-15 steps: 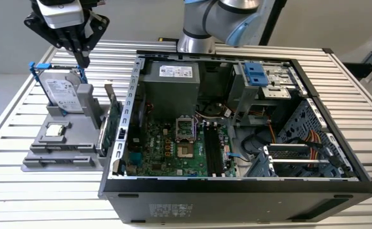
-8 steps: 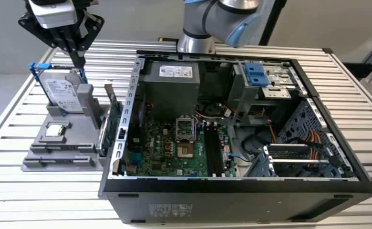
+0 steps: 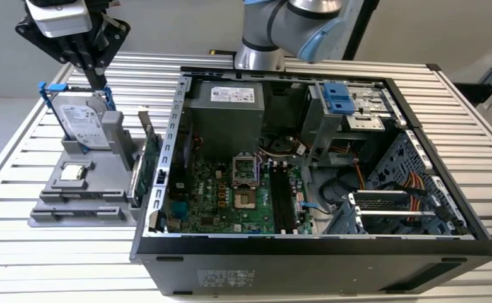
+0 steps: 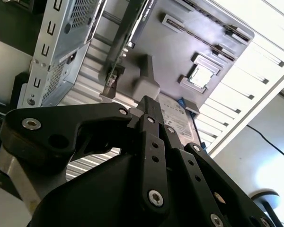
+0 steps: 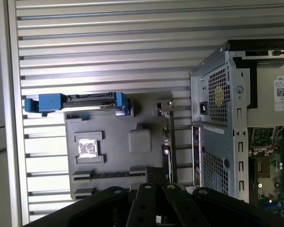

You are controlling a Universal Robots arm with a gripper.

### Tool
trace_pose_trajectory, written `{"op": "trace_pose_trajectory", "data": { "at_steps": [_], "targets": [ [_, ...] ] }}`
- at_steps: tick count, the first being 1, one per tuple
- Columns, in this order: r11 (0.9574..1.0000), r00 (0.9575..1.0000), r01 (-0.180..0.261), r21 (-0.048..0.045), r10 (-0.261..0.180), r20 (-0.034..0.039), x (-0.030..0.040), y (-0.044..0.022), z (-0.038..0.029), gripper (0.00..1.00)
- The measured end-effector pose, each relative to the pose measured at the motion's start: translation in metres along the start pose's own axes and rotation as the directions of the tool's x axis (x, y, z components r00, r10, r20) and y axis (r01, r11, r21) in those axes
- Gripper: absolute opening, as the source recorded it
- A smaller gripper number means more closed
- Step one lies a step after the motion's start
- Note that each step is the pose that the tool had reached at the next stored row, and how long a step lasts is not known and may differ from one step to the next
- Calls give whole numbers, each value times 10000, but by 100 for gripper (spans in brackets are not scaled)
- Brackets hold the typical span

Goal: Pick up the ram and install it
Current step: 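Reach for the ram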

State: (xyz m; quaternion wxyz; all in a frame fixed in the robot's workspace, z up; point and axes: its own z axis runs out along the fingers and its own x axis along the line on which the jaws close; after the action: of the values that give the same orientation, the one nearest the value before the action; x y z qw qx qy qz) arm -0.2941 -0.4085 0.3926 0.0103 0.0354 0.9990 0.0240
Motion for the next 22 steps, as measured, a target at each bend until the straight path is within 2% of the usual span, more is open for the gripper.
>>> {"op": "trace_pose_trajectory", "data": {
  "at_steps": [22],
  "targets": [
    [10000,10000,0,0,0,0,219,-29,-5,0]
  ]
}}
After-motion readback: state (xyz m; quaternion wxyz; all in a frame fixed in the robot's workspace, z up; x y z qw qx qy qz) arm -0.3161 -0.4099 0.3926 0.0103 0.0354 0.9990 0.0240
